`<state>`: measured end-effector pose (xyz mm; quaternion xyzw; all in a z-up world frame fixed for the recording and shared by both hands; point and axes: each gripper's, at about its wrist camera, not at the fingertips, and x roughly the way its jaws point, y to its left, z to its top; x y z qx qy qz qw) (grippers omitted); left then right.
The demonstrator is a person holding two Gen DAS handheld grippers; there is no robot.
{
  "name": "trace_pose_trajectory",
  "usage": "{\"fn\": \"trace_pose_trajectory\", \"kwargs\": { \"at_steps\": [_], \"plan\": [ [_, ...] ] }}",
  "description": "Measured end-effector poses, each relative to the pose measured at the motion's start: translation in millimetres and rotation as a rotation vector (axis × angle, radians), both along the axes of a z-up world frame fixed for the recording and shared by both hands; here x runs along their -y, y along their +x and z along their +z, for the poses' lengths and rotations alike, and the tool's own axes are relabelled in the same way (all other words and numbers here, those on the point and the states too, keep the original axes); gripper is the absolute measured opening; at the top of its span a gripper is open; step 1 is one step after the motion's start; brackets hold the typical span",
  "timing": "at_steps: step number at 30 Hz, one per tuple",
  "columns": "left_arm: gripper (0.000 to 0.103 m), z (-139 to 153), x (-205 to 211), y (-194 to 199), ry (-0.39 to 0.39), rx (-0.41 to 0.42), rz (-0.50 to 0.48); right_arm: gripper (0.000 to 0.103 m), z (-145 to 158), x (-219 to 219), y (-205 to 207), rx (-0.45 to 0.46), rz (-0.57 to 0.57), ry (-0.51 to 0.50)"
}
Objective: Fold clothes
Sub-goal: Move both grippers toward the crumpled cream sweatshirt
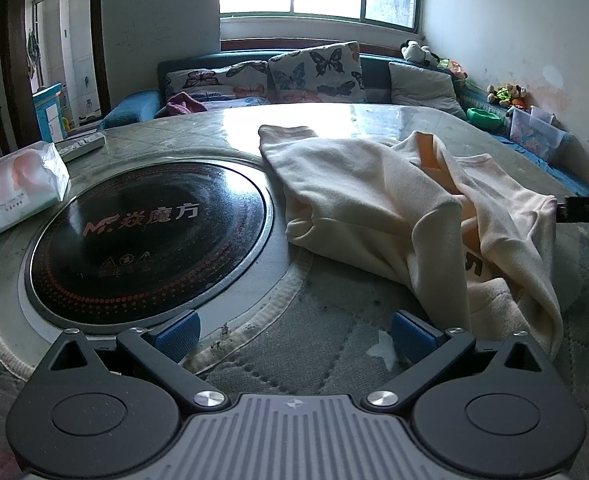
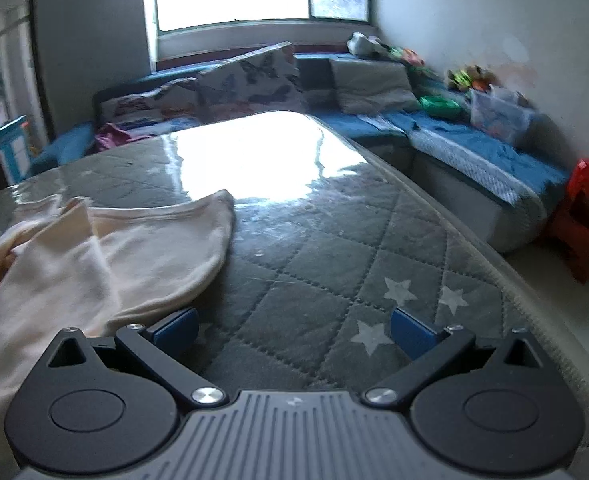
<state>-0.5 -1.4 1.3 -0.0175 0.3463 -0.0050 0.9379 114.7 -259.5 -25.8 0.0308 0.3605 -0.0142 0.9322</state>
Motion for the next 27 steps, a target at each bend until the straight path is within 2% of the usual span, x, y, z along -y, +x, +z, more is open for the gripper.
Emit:
{"fn": "trace_pose_trajectory", "kwargs": {
  "at_steps": [6,11,16,27],
  "plan": [
    [0.103,4,4,-1,0.025,-0.01,0.013,0.103,15,15,27,-0.028,0.047,-0.037],
    [0.103,14,11,-14,0.045,0.011,0.018,0.103,35,-7,-30,0.081,0.122,-0.019],
    [0.103,23,15,-18,0.038,0.012,0.016,0.103,40,-24,-62,0.067,0.202,-0.022],
    [0.103,32,32,-41,0.059,0.009,0.019,0.103,38,-29,-106,0.045,0.337,0.008]
  ]
}}
